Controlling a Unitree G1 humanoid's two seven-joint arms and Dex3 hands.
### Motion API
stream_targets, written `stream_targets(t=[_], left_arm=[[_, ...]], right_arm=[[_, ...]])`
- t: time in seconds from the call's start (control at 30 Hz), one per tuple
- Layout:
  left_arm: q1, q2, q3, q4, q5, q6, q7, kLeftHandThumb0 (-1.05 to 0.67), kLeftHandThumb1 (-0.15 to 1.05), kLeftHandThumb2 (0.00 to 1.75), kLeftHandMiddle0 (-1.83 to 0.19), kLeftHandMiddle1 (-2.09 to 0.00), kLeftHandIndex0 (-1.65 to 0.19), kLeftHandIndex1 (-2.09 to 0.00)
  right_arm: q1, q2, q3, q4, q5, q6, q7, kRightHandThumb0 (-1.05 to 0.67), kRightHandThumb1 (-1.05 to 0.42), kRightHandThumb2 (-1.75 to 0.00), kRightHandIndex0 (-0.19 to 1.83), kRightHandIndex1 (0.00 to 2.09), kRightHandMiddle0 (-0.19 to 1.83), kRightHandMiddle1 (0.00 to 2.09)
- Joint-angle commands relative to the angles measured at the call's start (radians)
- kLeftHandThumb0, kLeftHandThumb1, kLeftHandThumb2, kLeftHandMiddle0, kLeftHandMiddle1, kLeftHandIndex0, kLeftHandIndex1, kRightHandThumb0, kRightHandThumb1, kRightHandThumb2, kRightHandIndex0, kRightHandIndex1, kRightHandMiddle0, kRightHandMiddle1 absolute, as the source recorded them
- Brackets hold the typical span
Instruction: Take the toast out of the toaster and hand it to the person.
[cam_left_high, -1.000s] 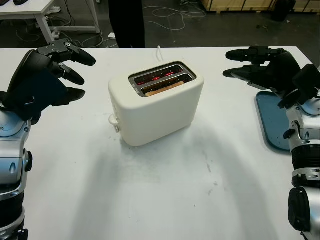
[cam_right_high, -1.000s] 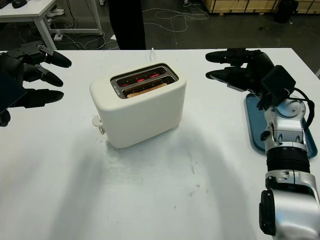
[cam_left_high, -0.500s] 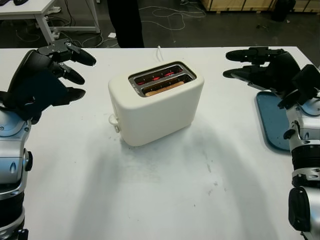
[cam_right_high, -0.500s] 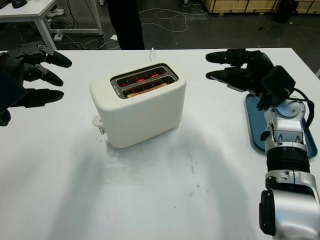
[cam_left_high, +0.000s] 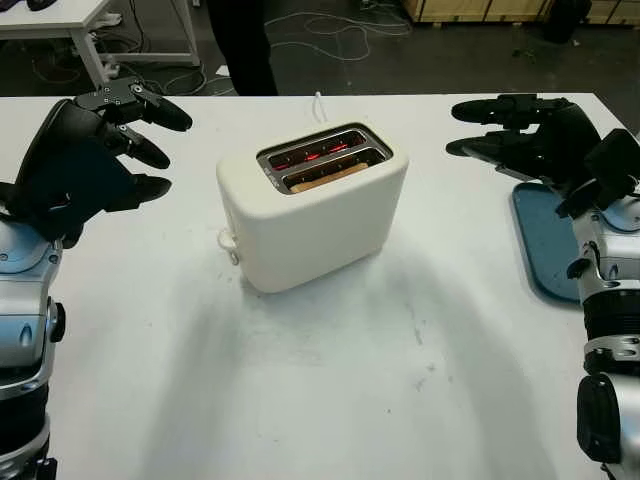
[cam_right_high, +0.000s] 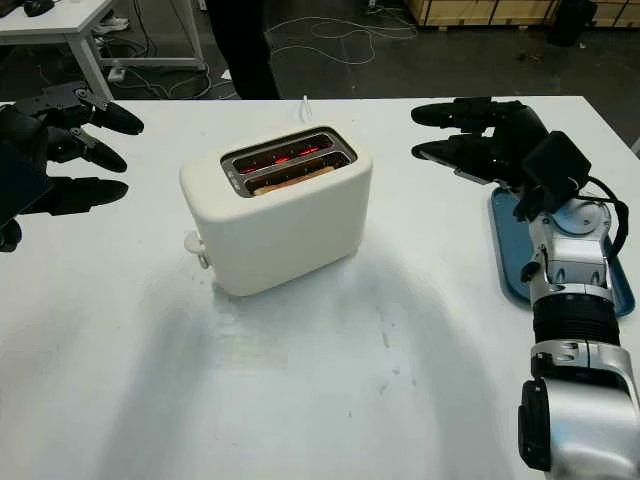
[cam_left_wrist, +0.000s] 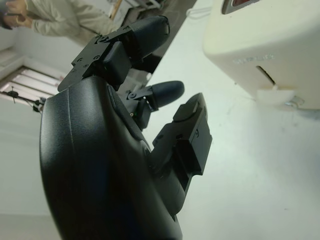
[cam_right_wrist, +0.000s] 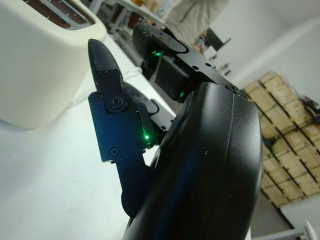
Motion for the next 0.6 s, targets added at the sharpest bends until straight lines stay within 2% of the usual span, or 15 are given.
stream_targets(t=[0.0, 0.57], left_arm=[[-0.002, 0.000, 0.004, -0.010, 0.003, 0.014, 0.007, 0.50, 0.92, 0.15, -0.47, -1.33, -0.45, -1.05], [0.000, -0.005, 0.009, -0.006, -0.004, 0.001, 0.005, 0.53, 0.92, 0.16, -0.49, -1.34, -0.45, -1.05]], right_arm=[[-0.011, -0.001, 0.002, 0.007, 0.002, -0.008, 0.002, -0.45, -0.84, 0.00, 1.06, 0.00, 0.93, 0.00], [-0.006, 0.000, 0.000, 0.001, 0.005, 0.000, 0.002, -0.46, -0.84, 0.00, 1.08, 0.01, 0.94, 0.00]])
